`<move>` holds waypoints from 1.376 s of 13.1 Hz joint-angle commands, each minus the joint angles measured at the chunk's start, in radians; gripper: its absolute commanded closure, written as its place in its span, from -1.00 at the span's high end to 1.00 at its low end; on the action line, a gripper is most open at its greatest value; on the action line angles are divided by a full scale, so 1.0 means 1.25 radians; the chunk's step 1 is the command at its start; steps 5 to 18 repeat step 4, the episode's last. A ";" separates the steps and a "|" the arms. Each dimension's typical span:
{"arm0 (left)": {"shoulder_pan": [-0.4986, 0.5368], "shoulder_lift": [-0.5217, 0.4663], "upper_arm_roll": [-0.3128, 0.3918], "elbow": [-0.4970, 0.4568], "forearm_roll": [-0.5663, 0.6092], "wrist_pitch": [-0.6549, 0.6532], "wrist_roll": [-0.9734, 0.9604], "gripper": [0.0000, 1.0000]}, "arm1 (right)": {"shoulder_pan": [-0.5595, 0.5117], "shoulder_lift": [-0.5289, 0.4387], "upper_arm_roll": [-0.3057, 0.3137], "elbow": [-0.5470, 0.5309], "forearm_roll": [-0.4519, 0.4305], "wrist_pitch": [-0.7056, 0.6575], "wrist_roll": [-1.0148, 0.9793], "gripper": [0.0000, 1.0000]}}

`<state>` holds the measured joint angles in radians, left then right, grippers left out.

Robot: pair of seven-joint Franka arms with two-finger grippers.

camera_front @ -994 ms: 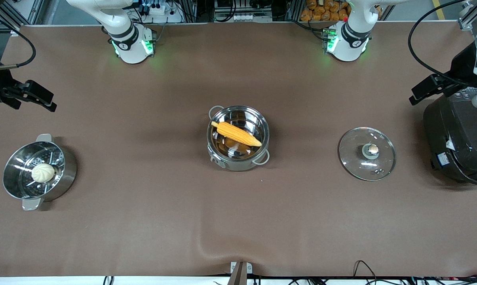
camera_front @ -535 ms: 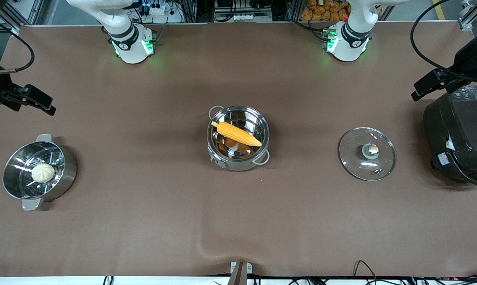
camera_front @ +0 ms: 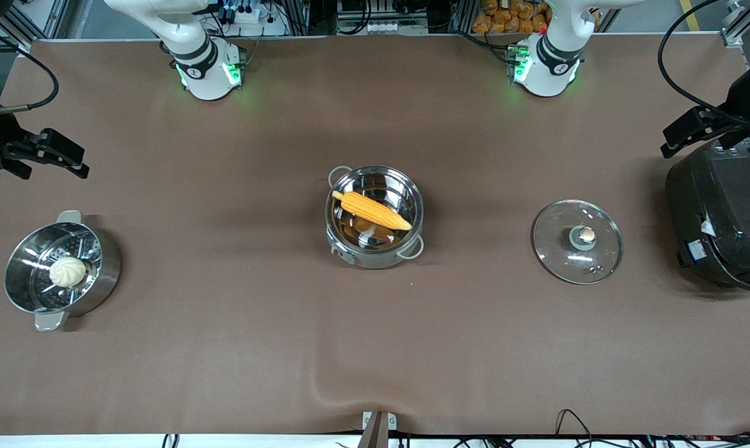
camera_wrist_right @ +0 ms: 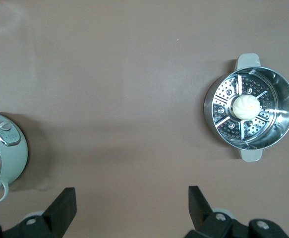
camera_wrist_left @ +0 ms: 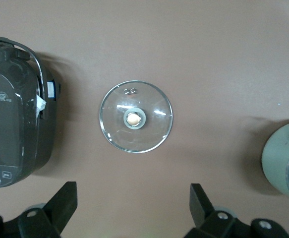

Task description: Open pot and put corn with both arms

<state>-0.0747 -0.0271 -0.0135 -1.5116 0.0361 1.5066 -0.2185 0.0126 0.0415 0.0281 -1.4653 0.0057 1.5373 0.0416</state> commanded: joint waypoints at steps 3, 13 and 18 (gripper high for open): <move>-0.005 0.014 -0.003 0.014 0.013 -0.019 0.003 1.00 | 0.007 -0.005 -0.009 -0.005 0.020 -0.001 -0.010 1.00; -0.007 0.014 -0.003 0.014 0.013 -0.017 0.002 1.00 | 0.007 -0.005 -0.009 -0.005 0.021 -0.003 -0.010 1.00; -0.007 0.014 -0.003 0.014 0.013 -0.017 0.002 1.00 | 0.007 -0.005 -0.009 -0.005 0.021 -0.003 -0.010 1.00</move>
